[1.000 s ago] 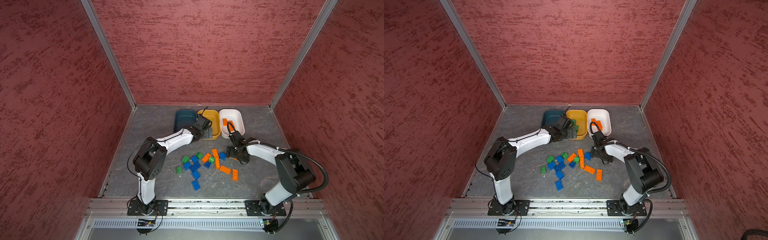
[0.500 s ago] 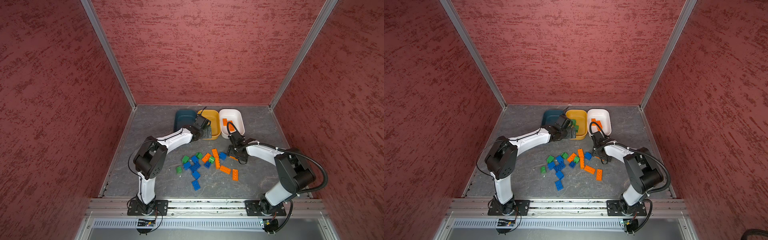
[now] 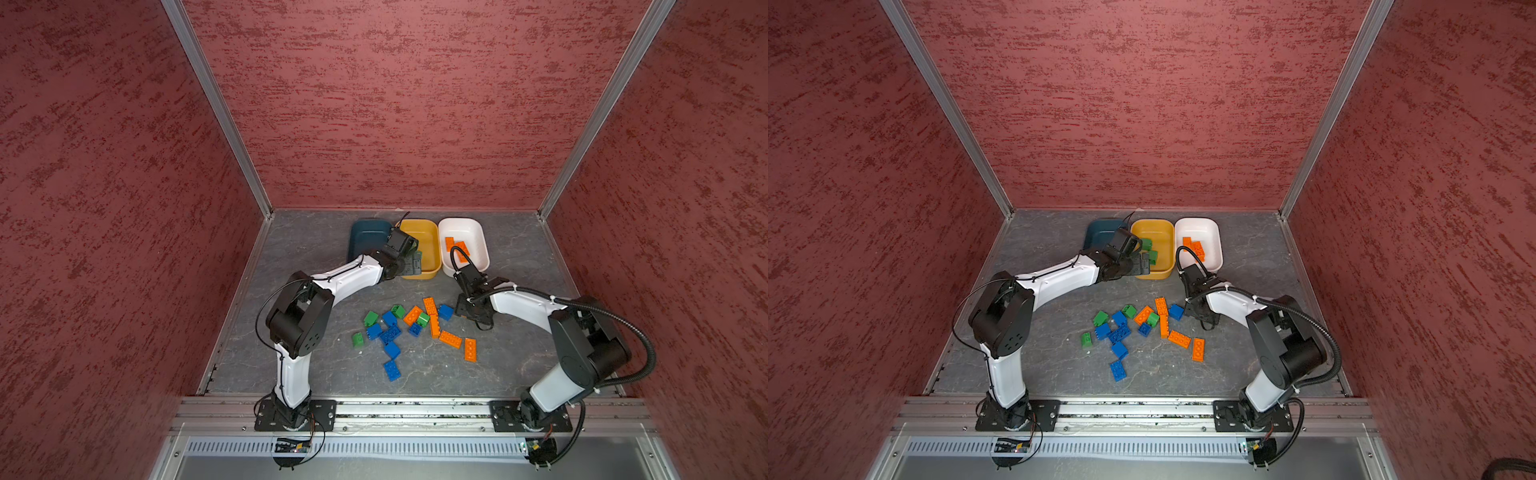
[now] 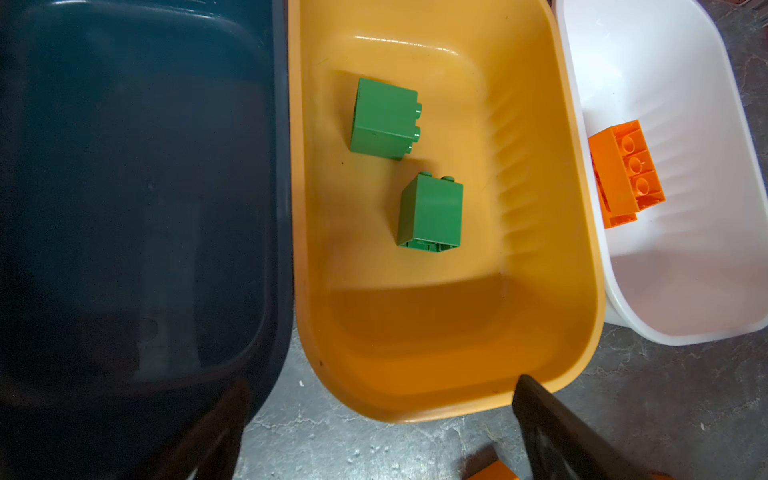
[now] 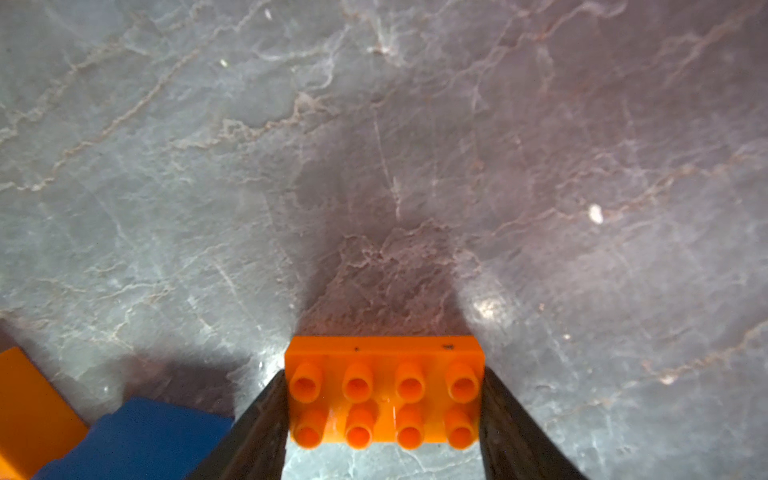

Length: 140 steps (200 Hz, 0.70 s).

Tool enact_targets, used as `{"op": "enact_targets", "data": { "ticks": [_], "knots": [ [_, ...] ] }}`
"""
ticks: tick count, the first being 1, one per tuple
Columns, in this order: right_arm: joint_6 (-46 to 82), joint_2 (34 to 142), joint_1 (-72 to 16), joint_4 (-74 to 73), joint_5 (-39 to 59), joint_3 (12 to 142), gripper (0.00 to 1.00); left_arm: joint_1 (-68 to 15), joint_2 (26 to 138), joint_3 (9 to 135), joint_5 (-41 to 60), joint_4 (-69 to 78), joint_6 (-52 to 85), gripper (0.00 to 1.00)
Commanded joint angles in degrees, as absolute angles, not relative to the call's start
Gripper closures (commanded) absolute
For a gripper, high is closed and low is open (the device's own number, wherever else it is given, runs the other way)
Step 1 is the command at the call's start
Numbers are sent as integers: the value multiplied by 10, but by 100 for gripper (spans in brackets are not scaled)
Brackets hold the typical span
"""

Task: Sort the legos into containers by color
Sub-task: 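Carry the orange brick into the white bin and release it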

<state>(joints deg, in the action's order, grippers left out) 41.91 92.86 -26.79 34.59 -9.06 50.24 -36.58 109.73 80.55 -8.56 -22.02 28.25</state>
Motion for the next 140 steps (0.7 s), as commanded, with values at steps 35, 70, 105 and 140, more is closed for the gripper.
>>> {"op": "enact_targets", "data": {
  "ticks": [35,70,105,140],
  "knots": [
    [320,860,-250,346,-125,595,48,-361,1090,800,-83,-217,284,1],
    [226,931,-190,285,-91,689,48,-361,1085,800,-88,-221,288,1],
    [185,1061,-161,271,-105,807,46,-364,1072,791,-101,-225,293,0],
    [151,1154,-159,302,-92,915,39,-365,1063,783,-112,-229,295,1]
  ]
}}
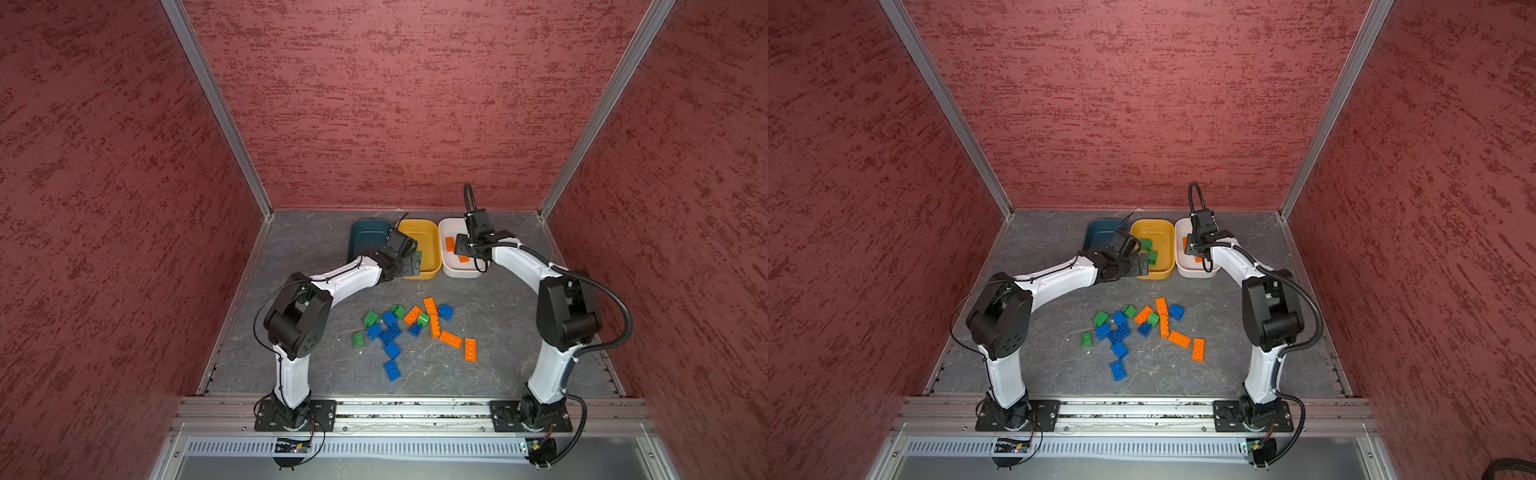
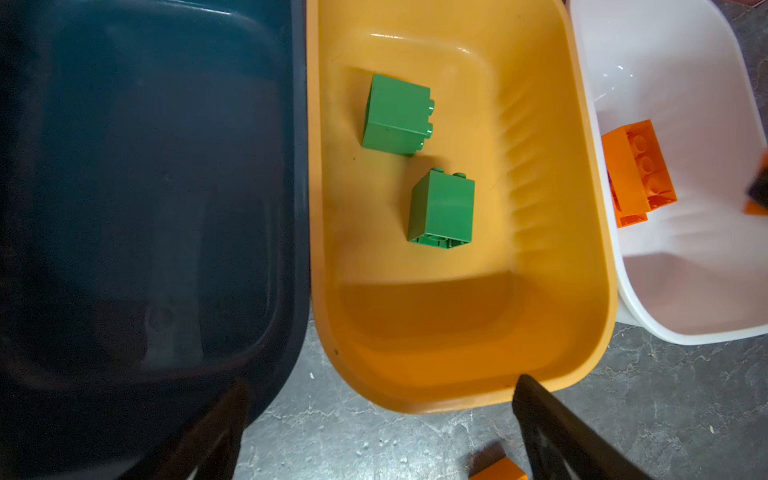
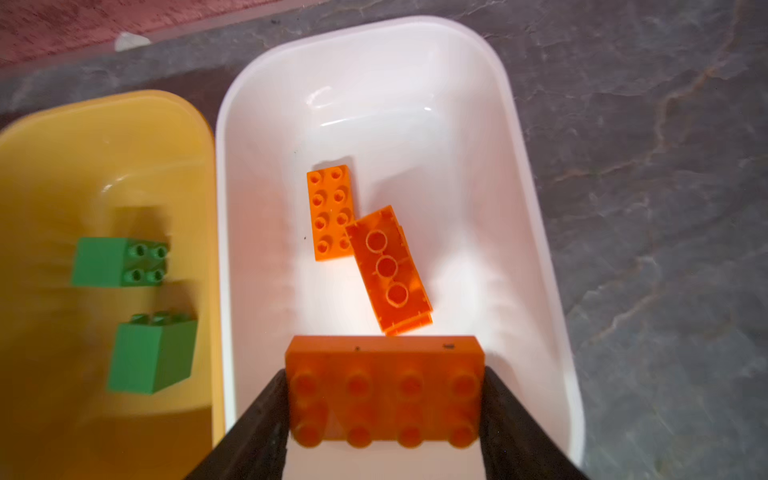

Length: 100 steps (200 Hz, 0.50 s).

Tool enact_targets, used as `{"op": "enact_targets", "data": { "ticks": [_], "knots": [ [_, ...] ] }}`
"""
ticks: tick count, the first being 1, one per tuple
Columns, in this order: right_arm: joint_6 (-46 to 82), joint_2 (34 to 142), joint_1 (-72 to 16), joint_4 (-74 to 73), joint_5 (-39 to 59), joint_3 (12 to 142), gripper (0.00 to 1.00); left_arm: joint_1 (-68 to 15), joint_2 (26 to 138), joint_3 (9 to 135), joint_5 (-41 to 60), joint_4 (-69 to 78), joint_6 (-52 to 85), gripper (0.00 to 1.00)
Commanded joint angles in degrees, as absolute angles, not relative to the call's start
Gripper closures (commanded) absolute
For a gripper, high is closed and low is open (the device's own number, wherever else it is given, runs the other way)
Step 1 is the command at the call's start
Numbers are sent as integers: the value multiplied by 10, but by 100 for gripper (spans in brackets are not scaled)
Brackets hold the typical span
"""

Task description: Sort the legos into containers by color

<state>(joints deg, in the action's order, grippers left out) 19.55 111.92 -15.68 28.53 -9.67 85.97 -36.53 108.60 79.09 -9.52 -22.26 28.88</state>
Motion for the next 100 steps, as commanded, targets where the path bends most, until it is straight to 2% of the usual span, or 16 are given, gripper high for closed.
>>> {"op": "enact_targets", "data": {
  "ticks": [1,21,50,100],
  "knots": [
    [150,1155,-159,303,-90,917,38,-365,1063,783,-112,-229,295,1],
    [132,1165,-159,307,-54,932,34,-365,1063,782,-114,-231,297,0],
    [125,1157,-159,313,-52,920,19,-366,1068,787,-109,-228,297,1],
    [129,1162,-154,320,-93,914,16,-366,1076,799,-105,-233,292,1]
  ]
}}
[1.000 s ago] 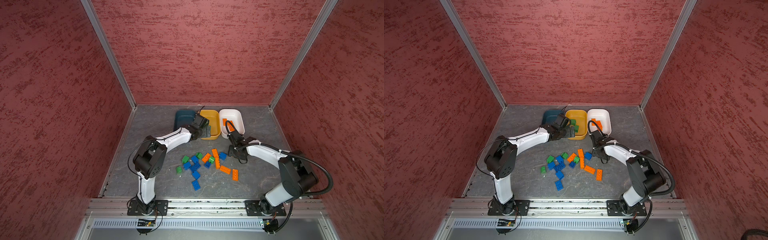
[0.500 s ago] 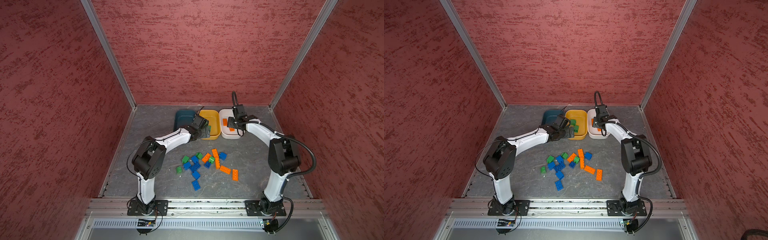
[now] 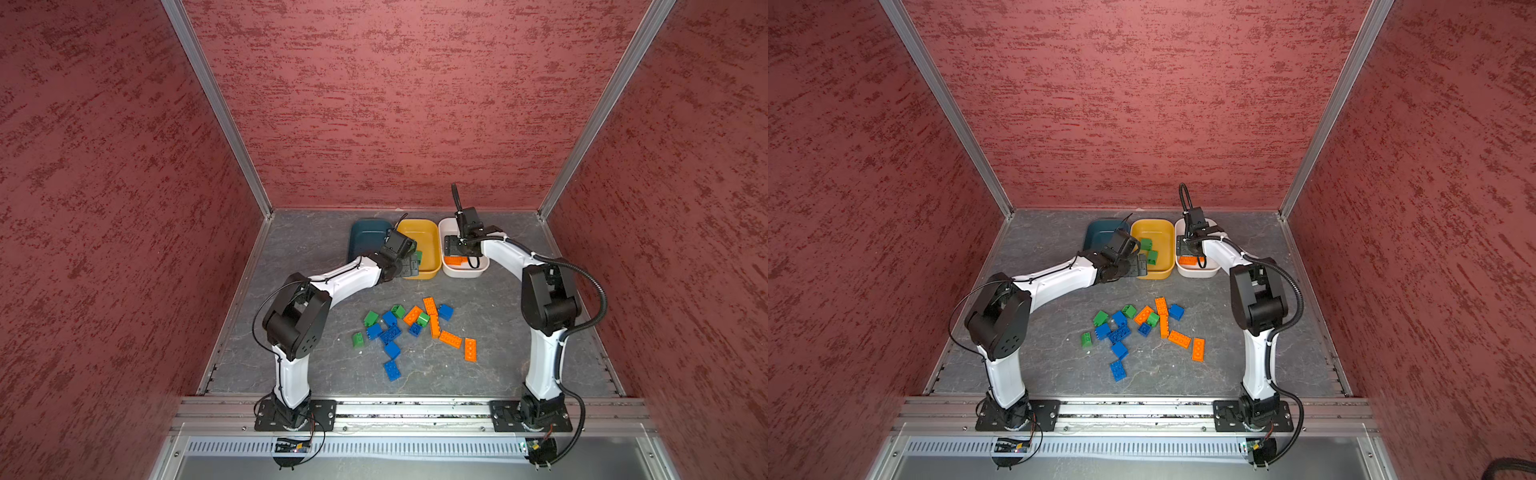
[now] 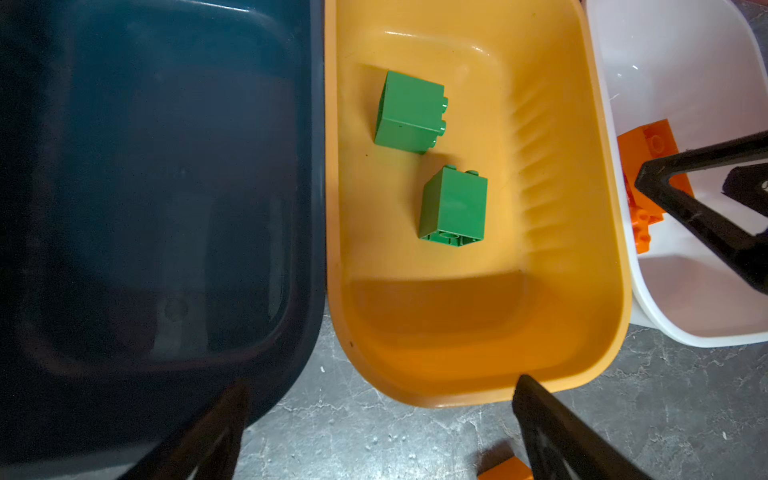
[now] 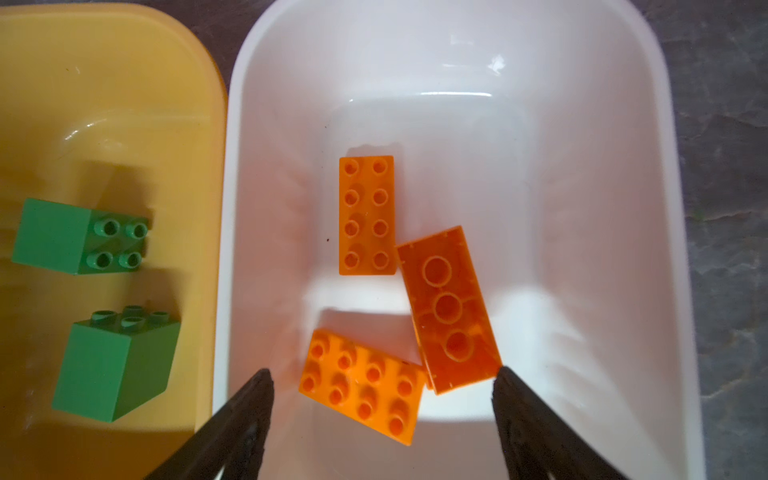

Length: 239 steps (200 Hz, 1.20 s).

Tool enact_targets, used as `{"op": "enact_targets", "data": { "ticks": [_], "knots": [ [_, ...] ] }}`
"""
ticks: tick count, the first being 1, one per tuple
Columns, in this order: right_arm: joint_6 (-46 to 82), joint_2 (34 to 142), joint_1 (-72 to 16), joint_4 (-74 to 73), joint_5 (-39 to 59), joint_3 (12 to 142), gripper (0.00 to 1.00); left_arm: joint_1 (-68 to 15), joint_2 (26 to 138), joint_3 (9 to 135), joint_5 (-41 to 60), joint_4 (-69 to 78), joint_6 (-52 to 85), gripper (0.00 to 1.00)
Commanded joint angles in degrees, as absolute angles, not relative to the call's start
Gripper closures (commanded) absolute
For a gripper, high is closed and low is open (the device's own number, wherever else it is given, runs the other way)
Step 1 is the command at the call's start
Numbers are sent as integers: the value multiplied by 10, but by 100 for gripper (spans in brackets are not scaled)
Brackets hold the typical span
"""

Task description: Sort the legos into containers by color

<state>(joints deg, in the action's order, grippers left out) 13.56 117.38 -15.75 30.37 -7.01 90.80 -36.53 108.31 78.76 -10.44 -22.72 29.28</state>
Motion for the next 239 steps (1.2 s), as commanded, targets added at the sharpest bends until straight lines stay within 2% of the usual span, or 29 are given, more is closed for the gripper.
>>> {"op": "enact_targets", "data": {
  "ticks": [1,50,103,126,152,199,239],
  "knots": [
    [130,1162,-153,320,-93,915,16,-366,1076,799,-106,-233,292,1],
    [126,1212,-128,336,-84,955,26,-366,1072,796,-109,-239,294,1],
    [77,1258,-118,355,-47,989,31,-368,1072,797,-113,-243,297,1],
    [73,1260,-117,353,-53,992,45,-369,1072,798,-115,-243,299,1],
    [70,1240,-117,349,-62,990,56,-372,1074,798,-115,-244,301,1],
    [58,1203,-117,342,-76,976,63,-374,1079,803,-113,-243,302,1],
    [40,1249,-116,350,-107,1022,62,-376,1079,806,-115,-246,299,1]
  ]
}}
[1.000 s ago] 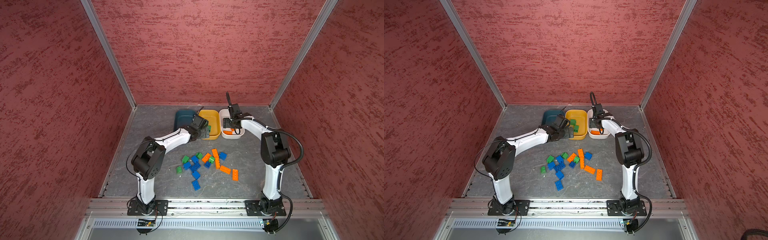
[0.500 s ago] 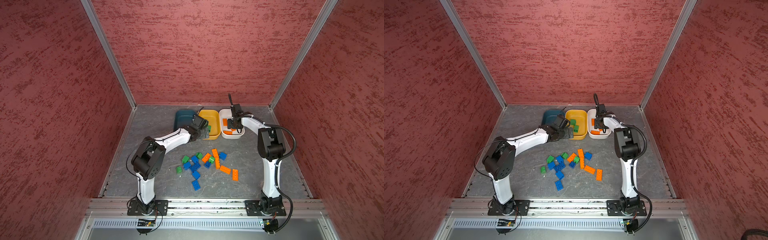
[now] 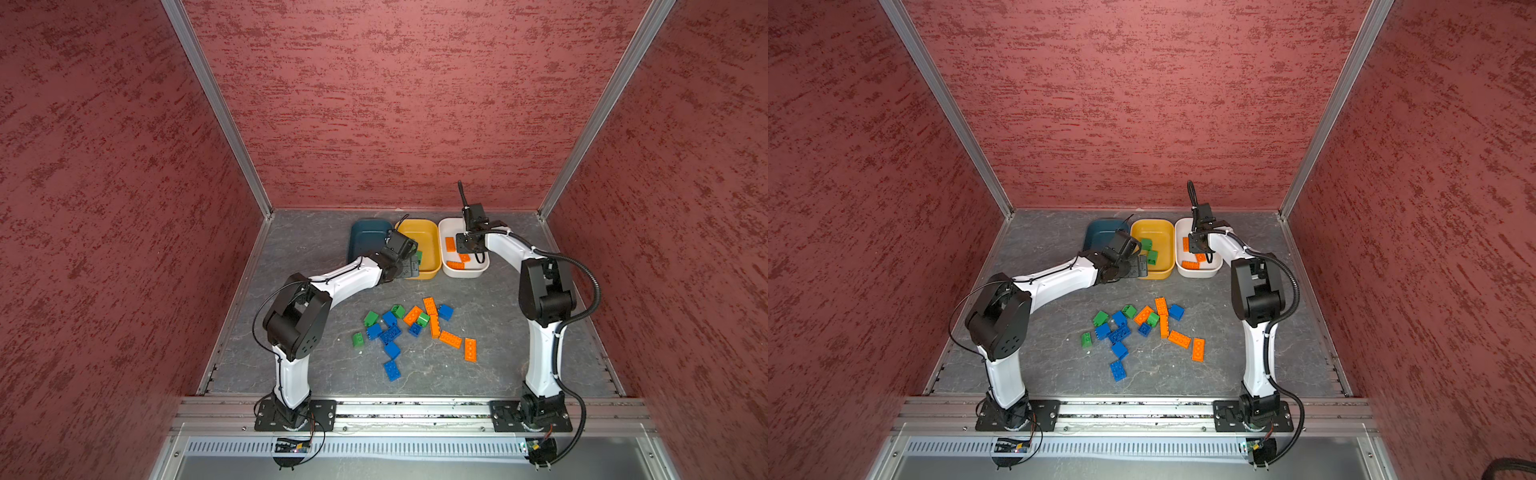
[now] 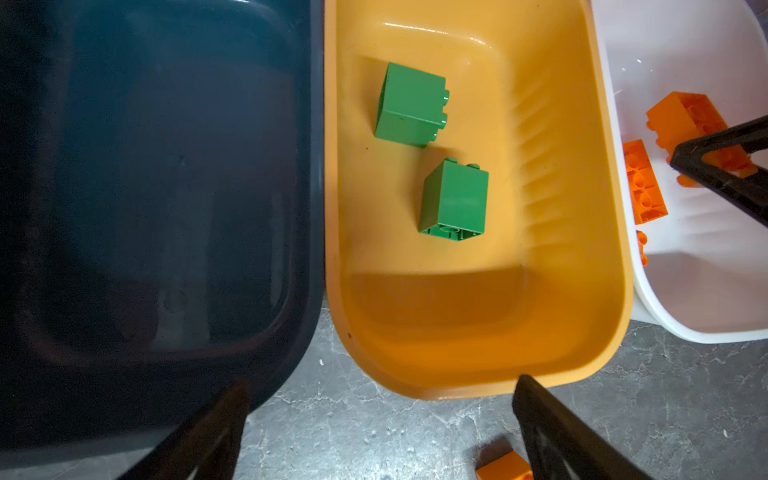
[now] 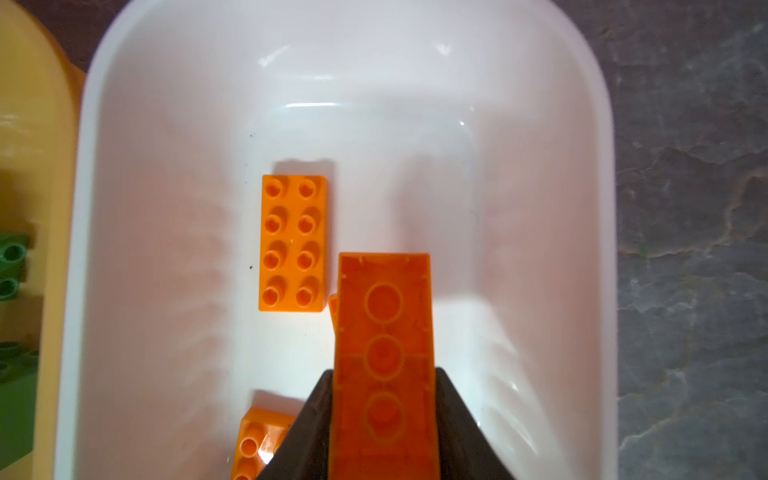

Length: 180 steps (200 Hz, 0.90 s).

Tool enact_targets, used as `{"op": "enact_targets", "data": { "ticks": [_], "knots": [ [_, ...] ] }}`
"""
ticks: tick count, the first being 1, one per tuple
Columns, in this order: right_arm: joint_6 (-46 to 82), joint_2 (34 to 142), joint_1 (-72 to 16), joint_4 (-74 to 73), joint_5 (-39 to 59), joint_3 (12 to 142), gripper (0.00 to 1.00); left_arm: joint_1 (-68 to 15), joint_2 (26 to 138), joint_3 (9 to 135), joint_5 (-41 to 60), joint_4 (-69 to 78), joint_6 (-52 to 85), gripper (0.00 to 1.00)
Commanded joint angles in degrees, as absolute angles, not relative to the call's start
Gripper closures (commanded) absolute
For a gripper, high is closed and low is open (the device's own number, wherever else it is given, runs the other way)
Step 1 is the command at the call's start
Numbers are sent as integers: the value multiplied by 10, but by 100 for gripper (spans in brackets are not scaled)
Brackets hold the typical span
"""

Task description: Sort the legos into containers by color

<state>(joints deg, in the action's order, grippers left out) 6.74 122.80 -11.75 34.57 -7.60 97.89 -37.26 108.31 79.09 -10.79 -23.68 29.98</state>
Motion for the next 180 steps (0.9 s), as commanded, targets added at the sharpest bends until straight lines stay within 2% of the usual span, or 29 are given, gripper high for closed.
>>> {"op": "enact_targets", "data": {
  "ticks": [1,24,50,84,101,141,142,146,180],
  "knots": [
    [39,1251,-116,350,-109,1024,62,-376,1079,805,-115,-246,299,1],
    [22,1302,-116,378,-150,1089,58,-377,1073,801,-120,-250,299,0],
    [18,1330,-117,396,-205,1141,45,-377,1061,790,-126,-246,300,0],
    [18,1284,-123,391,-152,1123,30,-381,1049,783,-135,-248,292,1],
    [26,1240,-127,370,-114,1078,22,-386,1045,783,-141,-250,278,1],
    [67,1103,-134,291,-39,934,9,-407,1033,765,-130,-245,219,1],
    [70,1094,-134,285,-35,922,5,-408,1032,764,-128,-245,217,1],
    [75,1082,-134,273,-30,907,2,-410,1031,760,-122,-243,209,0],
    [117,903,-133,39,-32,662,1,-435,1023,725,-66,-251,134,1]
  ]
}}
